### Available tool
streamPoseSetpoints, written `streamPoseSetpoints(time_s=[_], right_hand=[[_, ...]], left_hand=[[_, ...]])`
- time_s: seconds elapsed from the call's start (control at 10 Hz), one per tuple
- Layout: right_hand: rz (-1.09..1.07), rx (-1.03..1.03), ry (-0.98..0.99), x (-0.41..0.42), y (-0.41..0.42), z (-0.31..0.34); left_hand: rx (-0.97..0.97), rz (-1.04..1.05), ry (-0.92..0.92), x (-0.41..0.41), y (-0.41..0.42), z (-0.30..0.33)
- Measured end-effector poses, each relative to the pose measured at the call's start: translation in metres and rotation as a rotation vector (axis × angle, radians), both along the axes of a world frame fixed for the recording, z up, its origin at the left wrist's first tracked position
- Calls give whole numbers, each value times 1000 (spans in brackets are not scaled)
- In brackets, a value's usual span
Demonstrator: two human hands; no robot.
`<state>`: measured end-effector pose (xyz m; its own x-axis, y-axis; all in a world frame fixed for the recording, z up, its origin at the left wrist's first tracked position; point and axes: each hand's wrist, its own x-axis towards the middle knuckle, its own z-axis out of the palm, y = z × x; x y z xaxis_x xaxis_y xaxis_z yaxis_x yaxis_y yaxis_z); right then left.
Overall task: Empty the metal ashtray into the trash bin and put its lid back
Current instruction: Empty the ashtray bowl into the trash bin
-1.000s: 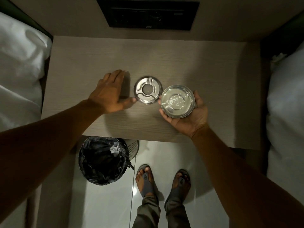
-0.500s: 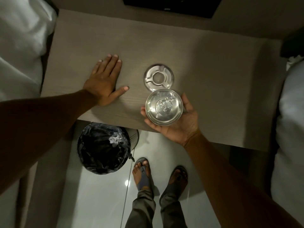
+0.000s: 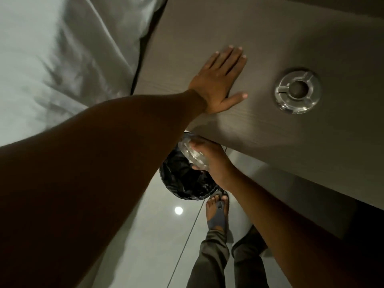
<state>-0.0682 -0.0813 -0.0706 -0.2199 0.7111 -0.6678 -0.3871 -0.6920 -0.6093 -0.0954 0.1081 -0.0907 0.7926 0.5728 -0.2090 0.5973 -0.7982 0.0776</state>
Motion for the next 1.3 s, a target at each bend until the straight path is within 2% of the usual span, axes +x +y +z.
streamPoseSetpoints(time_s=[0.1, 0.2, 0.3, 0.4, 0.7, 1.1, 1.3], right_hand=[[231, 348, -454, -9, -8, -15], [695, 869, -1055, -7, -38, -45], [792, 928, -1133, -3, -53, -55], [793, 935, -1140, 0, -58, -61], [800, 932, -1103, -6, -45, -60], [979, 1002, -1096, 17, -59, -72], [978, 1059, -1095, 16, -56, -69]], left_hand=[[8, 7, -5, -1, 2, 0], [25, 6, -5, -1, 0, -2], [17, -4, -12, -1, 1, -1], [11, 12, -9, -2, 1, -1], [24, 16, 17, 0, 0, -1], [25, 20, 30, 1, -2, 3], [23, 19, 25, 0, -1, 2]])
